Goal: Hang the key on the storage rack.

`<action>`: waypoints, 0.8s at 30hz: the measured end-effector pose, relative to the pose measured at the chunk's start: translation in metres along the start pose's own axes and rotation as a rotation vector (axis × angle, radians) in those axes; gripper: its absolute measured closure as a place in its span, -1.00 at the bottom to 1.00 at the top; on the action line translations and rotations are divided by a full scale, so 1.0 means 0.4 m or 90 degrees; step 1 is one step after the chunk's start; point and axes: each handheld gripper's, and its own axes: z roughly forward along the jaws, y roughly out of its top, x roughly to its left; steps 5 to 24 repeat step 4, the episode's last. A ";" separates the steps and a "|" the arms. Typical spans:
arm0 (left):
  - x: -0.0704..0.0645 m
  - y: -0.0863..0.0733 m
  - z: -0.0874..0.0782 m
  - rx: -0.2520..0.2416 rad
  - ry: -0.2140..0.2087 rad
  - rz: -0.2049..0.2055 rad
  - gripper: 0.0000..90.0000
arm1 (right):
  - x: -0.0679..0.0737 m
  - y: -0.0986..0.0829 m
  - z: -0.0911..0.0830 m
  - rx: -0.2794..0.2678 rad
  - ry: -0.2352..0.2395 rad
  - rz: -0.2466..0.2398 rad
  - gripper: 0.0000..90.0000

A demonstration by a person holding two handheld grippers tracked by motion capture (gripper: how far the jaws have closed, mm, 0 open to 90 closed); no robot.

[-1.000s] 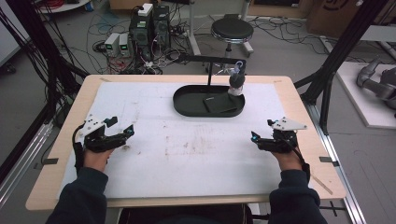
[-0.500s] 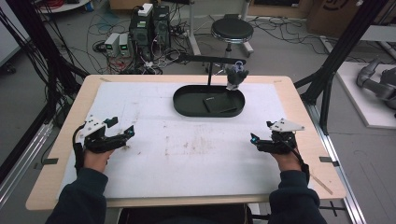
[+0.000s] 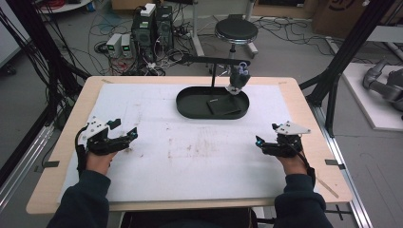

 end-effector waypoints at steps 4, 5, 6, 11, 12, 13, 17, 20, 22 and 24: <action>0.001 0.000 0.000 0.000 0.000 0.000 -0.51 | -0.003 0.000 0.000 -0.004 -0.003 0.002 -0.52; 0.001 0.000 0.000 0.000 0.000 0.000 -0.51 | -0.003 0.000 0.000 -0.004 -0.003 0.002 -0.52; 0.001 0.000 0.000 0.000 0.000 0.000 -0.51 | -0.003 0.000 0.000 -0.004 -0.003 0.002 -0.52; 0.001 0.000 0.000 0.000 0.000 0.000 -0.51 | -0.003 0.000 0.000 -0.004 -0.003 0.002 -0.52; 0.001 0.000 0.000 0.000 0.000 0.000 -0.51 | -0.003 0.000 0.000 -0.004 -0.003 0.002 -0.52; 0.001 0.000 0.000 0.000 0.000 0.000 -0.51 | -0.003 0.000 0.000 -0.004 -0.003 0.002 -0.52; 0.001 0.000 0.000 0.000 0.000 0.000 -0.51 | -0.003 0.000 0.000 -0.004 -0.003 0.002 -0.52; 0.001 0.000 0.000 0.000 0.000 0.000 -0.51 | -0.003 0.000 0.000 -0.004 -0.003 0.002 -0.52; 0.001 0.000 0.000 0.000 0.000 0.000 -0.51 | -0.003 0.000 0.000 -0.004 -0.003 0.002 -0.52; 0.001 0.000 0.000 0.000 0.000 0.000 -0.51 | -0.003 0.000 0.000 -0.004 -0.003 0.002 -0.52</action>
